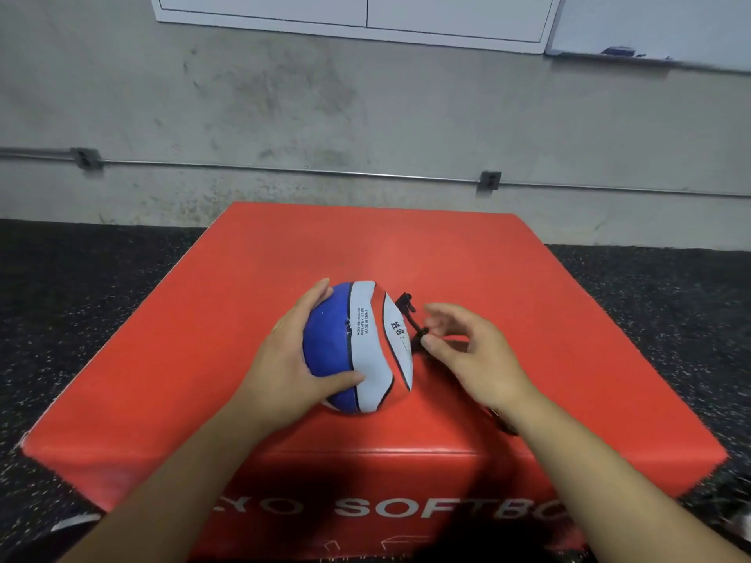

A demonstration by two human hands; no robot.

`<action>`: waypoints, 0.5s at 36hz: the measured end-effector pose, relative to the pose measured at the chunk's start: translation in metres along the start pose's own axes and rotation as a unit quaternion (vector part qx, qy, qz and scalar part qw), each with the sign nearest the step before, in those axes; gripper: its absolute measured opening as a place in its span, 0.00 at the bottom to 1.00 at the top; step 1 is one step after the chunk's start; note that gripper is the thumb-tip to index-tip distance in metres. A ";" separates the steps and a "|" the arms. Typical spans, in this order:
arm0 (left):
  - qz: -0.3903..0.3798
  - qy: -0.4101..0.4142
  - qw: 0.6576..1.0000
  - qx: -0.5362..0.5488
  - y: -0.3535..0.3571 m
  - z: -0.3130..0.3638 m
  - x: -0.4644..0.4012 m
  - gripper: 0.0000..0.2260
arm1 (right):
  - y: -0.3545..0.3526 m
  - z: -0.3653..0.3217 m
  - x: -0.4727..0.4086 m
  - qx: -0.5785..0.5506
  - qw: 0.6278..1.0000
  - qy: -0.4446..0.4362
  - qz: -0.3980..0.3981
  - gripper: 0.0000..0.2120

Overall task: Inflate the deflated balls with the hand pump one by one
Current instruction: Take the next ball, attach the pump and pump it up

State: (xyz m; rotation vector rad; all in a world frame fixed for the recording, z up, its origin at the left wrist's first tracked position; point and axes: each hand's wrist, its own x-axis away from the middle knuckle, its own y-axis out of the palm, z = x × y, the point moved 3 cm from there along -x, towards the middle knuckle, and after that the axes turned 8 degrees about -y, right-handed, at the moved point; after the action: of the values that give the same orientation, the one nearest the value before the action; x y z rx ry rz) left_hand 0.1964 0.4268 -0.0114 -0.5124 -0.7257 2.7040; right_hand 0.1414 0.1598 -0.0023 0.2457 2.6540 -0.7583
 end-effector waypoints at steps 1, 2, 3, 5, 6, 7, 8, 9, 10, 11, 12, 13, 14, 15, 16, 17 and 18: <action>0.002 0.000 1.000 0.000 0.000 0.000 -0.001 0.55 | -0.005 0.007 -0.005 0.015 1.000 0.010 -0.003 0.21; 0.004 0.001 1.000 -0.001 0.000 -0.001 -0.001 0.55 | -0.009 0.014 -0.009 0.027 0.999 0.022 -0.005 0.21; 0.007 0.001 1.000 -0.004 -0.001 -0.001 -0.002 0.54 | -0.011 0.020 -0.014 0.037 0.999 0.034 -0.007 0.20; 0.016 0.001 1.000 -0.013 -0.006 -0.005 -0.005 0.54 | -0.013 0.031 -0.022 0.052 0.998 0.045 -0.010 0.20; 0.023 0.001 1.000 -0.018 -0.009 -0.007 -0.006 0.54 | -0.012 0.036 -0.027 0.057 0.997 0.049 -0.011 0.20; 0.030 0.001 0.999 -0.026 -0.012 -0.010 -0.008 0.54 | -0.011 0.041 -0.030 0.058 0.997 0.053 -0.012 0.19; 0.040 0.002 0.999 -0.036 -0.015 -0.013 -0.009 0.54 | -0.009 0.045 -0.033 0.059 0.997 0.058 -0.015 0.19; 0.049 0.003 0.998 -0.045 -0.018 -0.015 -0.011 0.54 | -0.006 0.047 -0.037 0.059 0.996 0.060 -0.017 0.19; 0.056 0.002 0.997 -0.051 -0.020 -0.018 -0.013 0.54 | -0.002 0.049 -0.040 0.058 0.996 0.063 -0.019 0.20; 0.060 -0.002 0.997 -0.054 -0.021 -0.019 -0.014 0.55 | 0.002 0.052 -0.044 0.056 0.996 0.068 -0.019 0.21; 0.061 -0.004 0.996 -0.057 -0.022 -0.020 -0.015 0.56 | 0.005 0.054 -0.049 0.053 0.996 0.074 -0.019 0.22; 0.061 -0.003 0.996 -0.063 -0.022 -0.021 -0.015 0.57 | 0.009 0.055 -0.053 0.052 0.995 0.079 -0.019 0.23; 0.058 0.000 0.996 -0.071 -0.021 -0.021 -0.016 0.58 | 0.014 0.057 -0.057 0.054 0.995 0.083 -0.021 0.24; 0.054 0.002 0.995 -0.080 -0.021 -0.021 -0.016 0.58 | 0.018 0.059 -0.062 0.056 0.994 0.086 -0.023 0.25; 0.049 0.006 0.995 -0.086 -0.020 -0.020 -0.017 0.58 | 0.023 0.062 -0.066 0.057 0.994 0.091 -0.026 0.25; 0.045 0.009 0.995 -0.085 -0.020 -0.019 -0.017 0.58 | 0.028 0.064 -0.070 0.056 0.994 0.095 -0.028 0.26; 0.043 0.010 0.996 -0.079 -0.020 -0.018 -0.018 0.57 | 0.032 0.067 -0.075 0.053 0.993 0.100 -0.031 0.26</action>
State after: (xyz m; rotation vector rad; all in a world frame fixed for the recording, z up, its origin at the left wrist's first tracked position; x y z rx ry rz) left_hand 0.2237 0.4444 -0.0106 -0.6217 -0.9385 2.7300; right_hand 0.2382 0.1462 -0.0407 0.2829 2.8226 -0.9423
